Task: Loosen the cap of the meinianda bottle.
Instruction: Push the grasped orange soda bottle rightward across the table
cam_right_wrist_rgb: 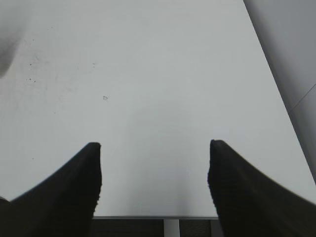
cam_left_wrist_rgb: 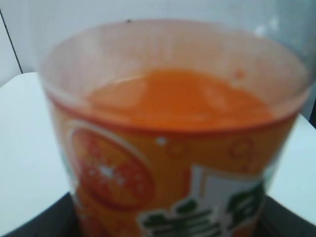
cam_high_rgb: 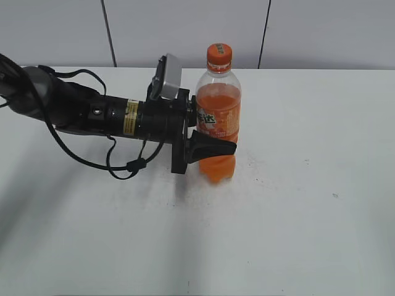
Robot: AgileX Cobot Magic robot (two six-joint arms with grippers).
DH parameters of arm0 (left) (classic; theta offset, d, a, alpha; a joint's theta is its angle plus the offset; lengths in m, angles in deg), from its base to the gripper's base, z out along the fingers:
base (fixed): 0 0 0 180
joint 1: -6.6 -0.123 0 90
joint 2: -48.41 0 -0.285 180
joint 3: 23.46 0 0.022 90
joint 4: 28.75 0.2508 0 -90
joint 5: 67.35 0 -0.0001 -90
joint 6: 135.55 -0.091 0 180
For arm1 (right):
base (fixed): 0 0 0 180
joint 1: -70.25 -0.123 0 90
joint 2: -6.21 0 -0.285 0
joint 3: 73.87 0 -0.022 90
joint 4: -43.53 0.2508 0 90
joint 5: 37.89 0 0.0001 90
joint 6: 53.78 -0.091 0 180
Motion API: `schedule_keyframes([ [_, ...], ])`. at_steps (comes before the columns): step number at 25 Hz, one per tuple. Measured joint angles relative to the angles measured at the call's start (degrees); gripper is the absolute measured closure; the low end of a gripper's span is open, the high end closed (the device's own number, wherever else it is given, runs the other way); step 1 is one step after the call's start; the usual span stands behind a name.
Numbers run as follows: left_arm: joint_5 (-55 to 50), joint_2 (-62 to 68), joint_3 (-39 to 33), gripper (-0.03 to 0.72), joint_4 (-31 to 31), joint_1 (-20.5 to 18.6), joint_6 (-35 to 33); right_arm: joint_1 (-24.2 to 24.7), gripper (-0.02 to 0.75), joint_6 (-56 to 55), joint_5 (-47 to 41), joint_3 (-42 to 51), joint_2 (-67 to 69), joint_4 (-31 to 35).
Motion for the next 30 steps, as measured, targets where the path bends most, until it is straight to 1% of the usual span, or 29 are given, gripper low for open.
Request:
schedule_keyframes([
  [10,-0.22,3.19,0.00,0.272,-0.03,0.00,0.00,0.00,0.228,0.00,0.00,0.00,0.00,0.00],
  [30,-0.79,3.19,0.48,0.272,1.22,0.07,0.35,0.00,0.228,0.00,0.00,0.00,0.00,0.00],
])
